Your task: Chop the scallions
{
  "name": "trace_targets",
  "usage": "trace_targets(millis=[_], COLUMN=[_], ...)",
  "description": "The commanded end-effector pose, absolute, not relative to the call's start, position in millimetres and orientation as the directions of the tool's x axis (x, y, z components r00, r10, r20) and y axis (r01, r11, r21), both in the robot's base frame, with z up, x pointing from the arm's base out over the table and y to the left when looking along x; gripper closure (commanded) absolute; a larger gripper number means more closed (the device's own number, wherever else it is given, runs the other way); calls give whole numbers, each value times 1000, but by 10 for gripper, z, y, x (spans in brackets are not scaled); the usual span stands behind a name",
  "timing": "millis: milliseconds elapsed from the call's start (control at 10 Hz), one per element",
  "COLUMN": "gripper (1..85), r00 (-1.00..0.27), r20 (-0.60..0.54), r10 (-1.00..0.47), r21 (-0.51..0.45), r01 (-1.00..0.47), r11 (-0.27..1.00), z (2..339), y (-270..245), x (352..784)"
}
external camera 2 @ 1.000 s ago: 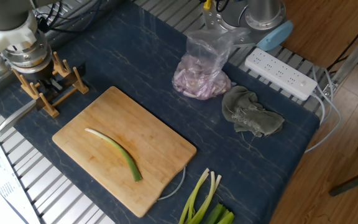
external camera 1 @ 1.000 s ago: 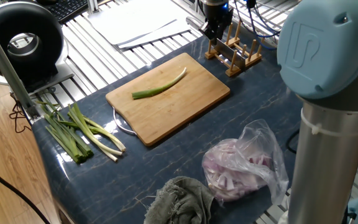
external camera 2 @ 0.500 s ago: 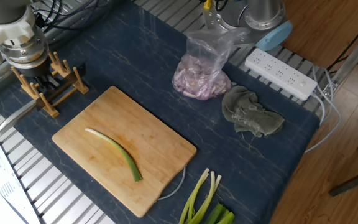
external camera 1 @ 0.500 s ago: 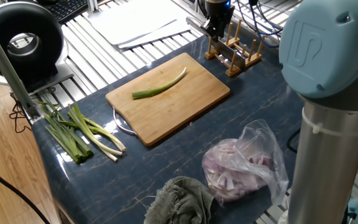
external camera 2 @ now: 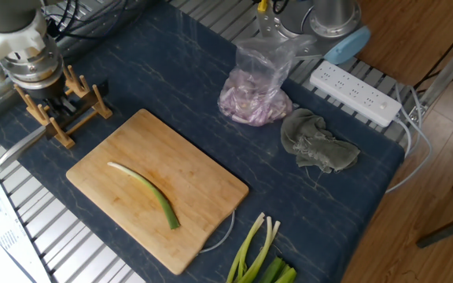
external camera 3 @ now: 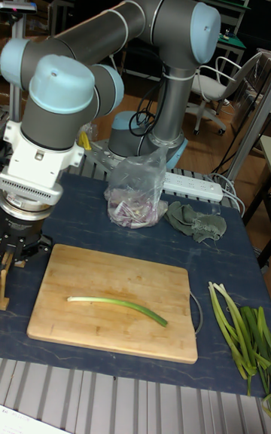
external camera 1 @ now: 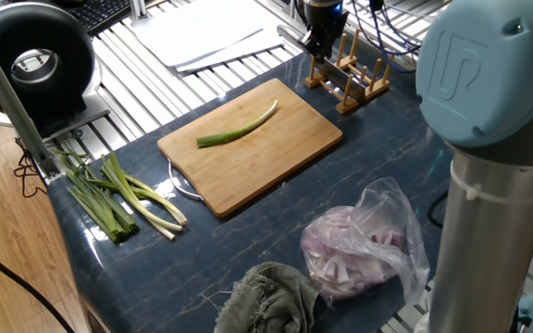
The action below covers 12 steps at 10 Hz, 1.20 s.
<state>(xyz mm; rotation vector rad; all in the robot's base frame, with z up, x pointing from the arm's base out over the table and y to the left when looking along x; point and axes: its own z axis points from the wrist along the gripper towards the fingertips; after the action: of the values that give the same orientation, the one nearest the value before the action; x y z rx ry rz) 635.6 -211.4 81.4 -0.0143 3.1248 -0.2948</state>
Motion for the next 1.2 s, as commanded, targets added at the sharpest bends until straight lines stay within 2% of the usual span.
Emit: trace_targets(millis=[0, 600, 800, 1100], gripper=[613, 643, 843, 843], r00=[-1000, -999, -998, -1000], r20=[-29, -48, -61, -10], r10=[4, 5, 34, -1], r21=[-189, -184, -186, -197], r01=[10, 14, 45, 1], r11=[982, 983, 982, 980], z=[720, 662, 652, 808], y=[-2147, -2179, -2169, -2169], x=[6359, 6347, 6365, 6270])
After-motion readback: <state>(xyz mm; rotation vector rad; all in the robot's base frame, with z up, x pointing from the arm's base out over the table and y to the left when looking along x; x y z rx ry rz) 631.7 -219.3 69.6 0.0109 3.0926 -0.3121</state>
